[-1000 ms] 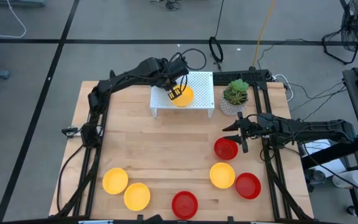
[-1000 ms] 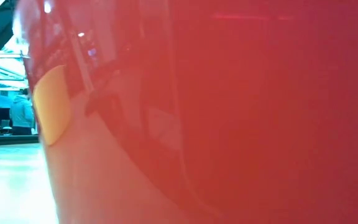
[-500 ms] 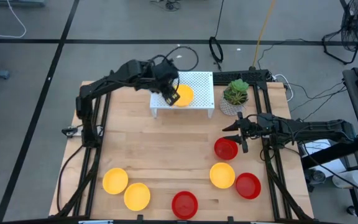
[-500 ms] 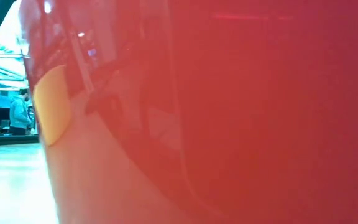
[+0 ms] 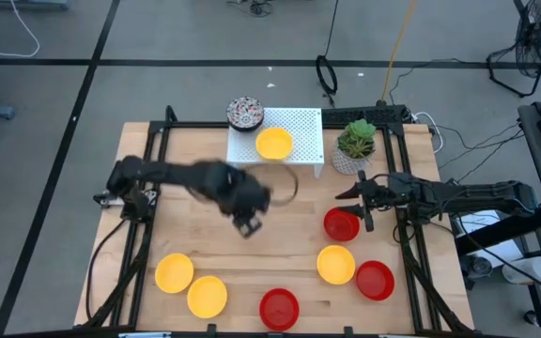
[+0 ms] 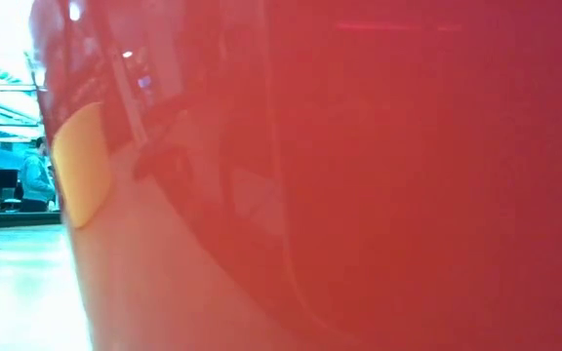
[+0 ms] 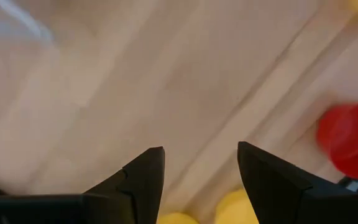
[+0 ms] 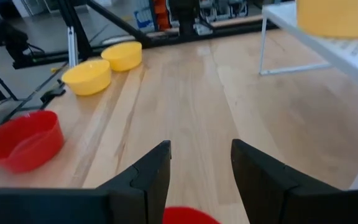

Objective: Pick & Place Mini bowls
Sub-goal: Stack the yellow bowl on the yellow bowl on the shelf

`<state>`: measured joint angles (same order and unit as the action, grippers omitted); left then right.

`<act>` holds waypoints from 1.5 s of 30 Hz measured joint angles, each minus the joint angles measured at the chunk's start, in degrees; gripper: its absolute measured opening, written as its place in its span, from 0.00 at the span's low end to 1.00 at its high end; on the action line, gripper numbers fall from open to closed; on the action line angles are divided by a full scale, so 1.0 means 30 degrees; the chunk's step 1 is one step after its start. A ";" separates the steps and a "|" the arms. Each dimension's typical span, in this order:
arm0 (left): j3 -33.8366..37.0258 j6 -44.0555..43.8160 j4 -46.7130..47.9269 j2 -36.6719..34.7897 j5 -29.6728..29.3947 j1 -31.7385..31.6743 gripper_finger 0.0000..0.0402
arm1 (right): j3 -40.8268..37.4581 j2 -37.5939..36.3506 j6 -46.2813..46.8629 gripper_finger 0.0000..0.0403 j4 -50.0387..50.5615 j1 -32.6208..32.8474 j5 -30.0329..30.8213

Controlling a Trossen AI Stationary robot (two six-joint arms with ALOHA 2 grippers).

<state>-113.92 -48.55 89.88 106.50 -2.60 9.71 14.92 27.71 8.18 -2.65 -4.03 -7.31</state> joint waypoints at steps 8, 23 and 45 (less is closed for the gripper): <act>0.5203 -0.2881 -0.4463 0.0008 0.2544 0.4467 0.52 | 0.0000 -0.0003 -0.0676 0.39 -0.1288 0.0000 -0.0007; 1.0930 0.0483 -0.8828 0.0008 0.2852 0.8172 0.52 | 0.0000 -0.0003 0.0111 0.39 -0.1801 0.0000 -0.0015; 1.4355 0.2731 -1.2217 0.0000 0.3637 0.6960 0.10 | 0.0000 0.0004 0.0053 0.39 -0.1917 0.0000 -0.0007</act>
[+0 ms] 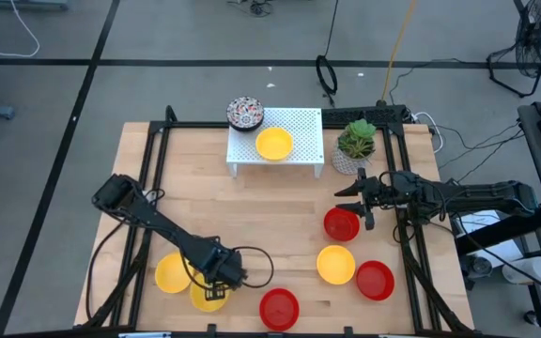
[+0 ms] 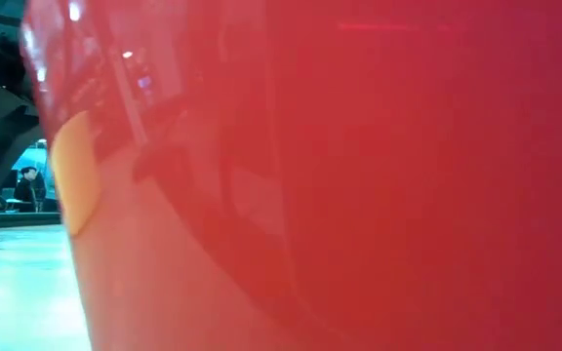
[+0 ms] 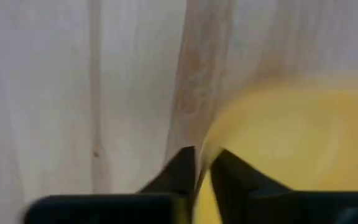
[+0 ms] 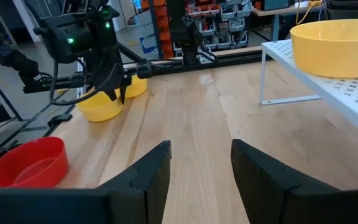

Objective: Pick & Place Mini bowls
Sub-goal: Stack the yellow bowl on the yellow bowl on the shelf

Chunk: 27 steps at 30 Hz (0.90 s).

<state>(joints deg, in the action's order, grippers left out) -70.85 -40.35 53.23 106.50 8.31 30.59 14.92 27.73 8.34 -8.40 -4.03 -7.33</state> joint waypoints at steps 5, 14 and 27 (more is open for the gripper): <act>0.0000 -0.0299 -0.0056 -0.0022 0.0766 -0.0543 0.04 | 0.0000 -0.0007 -0.0007 0.39 0.0007 0.0000 0.0000; -0.2053 -0.1095 0.1891 -0.0148 -0.0128 -0.2535 0.02 | 0.0000 -0.0007 -0.0015 0.39 0.0022 0.0003 -0.0003; -0.9136 0.2027 0.5848 -0.0561 -0.4974 -0.6870 0.01 | 0.0000 -0.0007 -0.0022 0.39 0.0029 0.0000 -0.0021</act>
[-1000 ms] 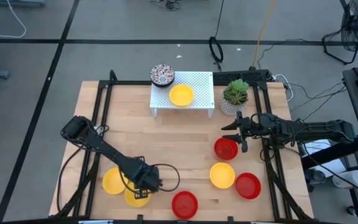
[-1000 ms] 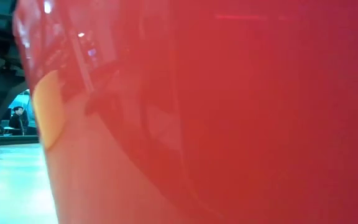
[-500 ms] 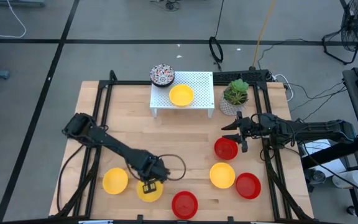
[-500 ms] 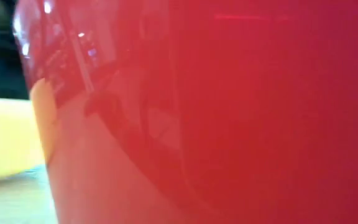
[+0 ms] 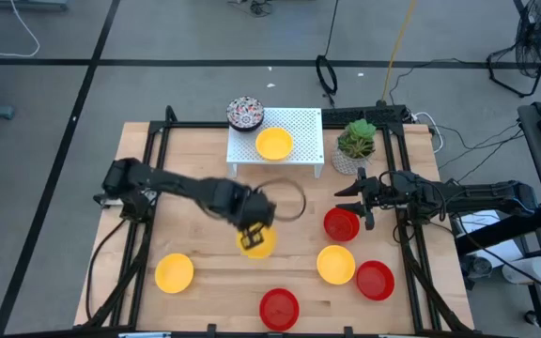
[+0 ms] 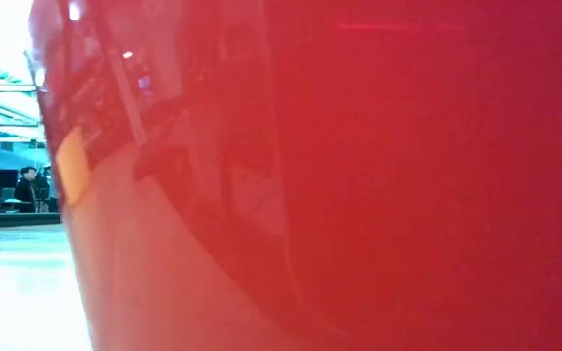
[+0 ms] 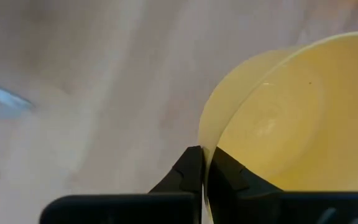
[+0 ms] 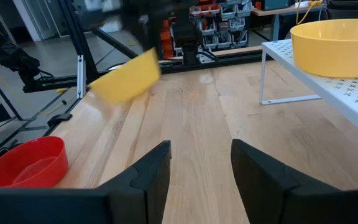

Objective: Pick & Place Mini bowls
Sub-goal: Stack the yellow bowl on the yellow bowl on the shelf

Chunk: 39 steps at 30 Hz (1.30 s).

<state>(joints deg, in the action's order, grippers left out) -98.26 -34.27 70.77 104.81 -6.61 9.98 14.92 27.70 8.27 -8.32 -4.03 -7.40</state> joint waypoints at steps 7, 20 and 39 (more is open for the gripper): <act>-0.3311 0.3347 -0.0339 0.0007 -0.2949 -0.2629 0.02 | 0.0000 0.0000 -0.0211 0.39 0.0027 0.0007 -0.0051; -0.5872 0.6042 -0.2107 0.0036 -0.3671 -0.7470 0.02 | 0.0000 0.0000 -0.0211 0.39 0.0146 0.0000 -0.0051; -0.5719 0.6765 -0.2587 0.0755 -0.2909 -1.0275 0.01 | 0.0000 0.0000 -0.0211 0.39 0.0467 0.0000 -0.0051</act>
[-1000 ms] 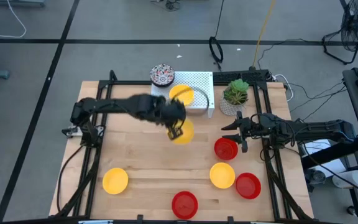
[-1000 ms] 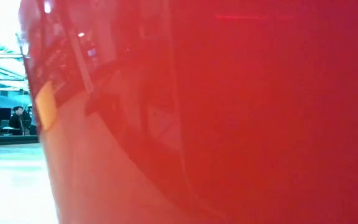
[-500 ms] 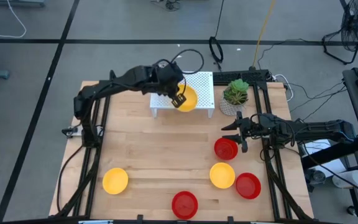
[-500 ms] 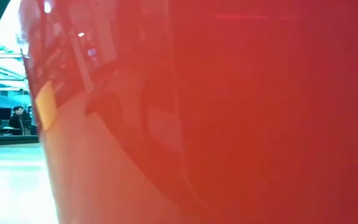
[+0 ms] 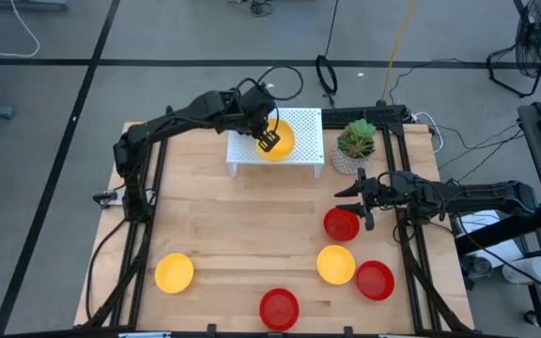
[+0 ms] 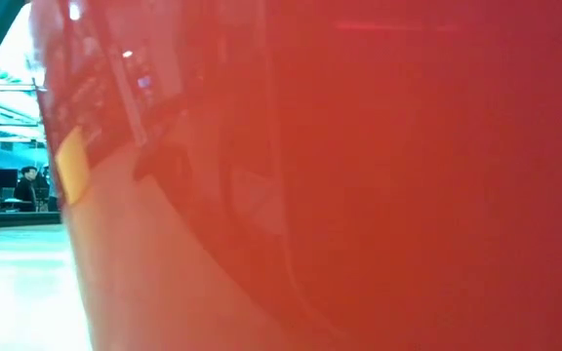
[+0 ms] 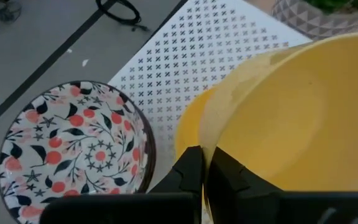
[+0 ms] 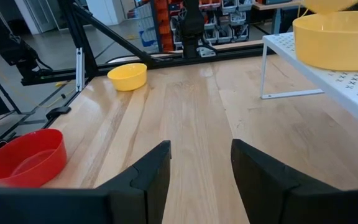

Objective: Pick & Place Mini bowls
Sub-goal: Stack the yellow bowl on the yellow bowl on the shelf

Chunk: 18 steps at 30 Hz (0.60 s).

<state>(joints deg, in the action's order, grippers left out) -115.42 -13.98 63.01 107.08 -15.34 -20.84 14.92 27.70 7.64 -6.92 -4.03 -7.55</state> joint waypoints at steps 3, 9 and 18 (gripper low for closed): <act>-0.0015 0.0005 -0.0260 0.0303 0.0100 -0.0086 0.03 | 0.0000 0.0007 0.0000 0.39 0.0041 0.0002 0.0000; 0.0000 0.0270 0.0060 0.0789 0.0453 -0.0287 0.03 | 0.0000 0.0006 0.0000 0.39 0.0109 0.0000 0.0000; -0.0022 0.0000 0.0005 0.0862 0.0972 -0.0618 0.05 | 0.0000 0.0000 0.0000 0.39 0.0160 0.0007 0.0000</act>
<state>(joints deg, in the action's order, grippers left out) -115.48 -13.98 63.03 109.67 -12.43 -22.70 14.92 27.70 7.64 -6.44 -4.01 -7.55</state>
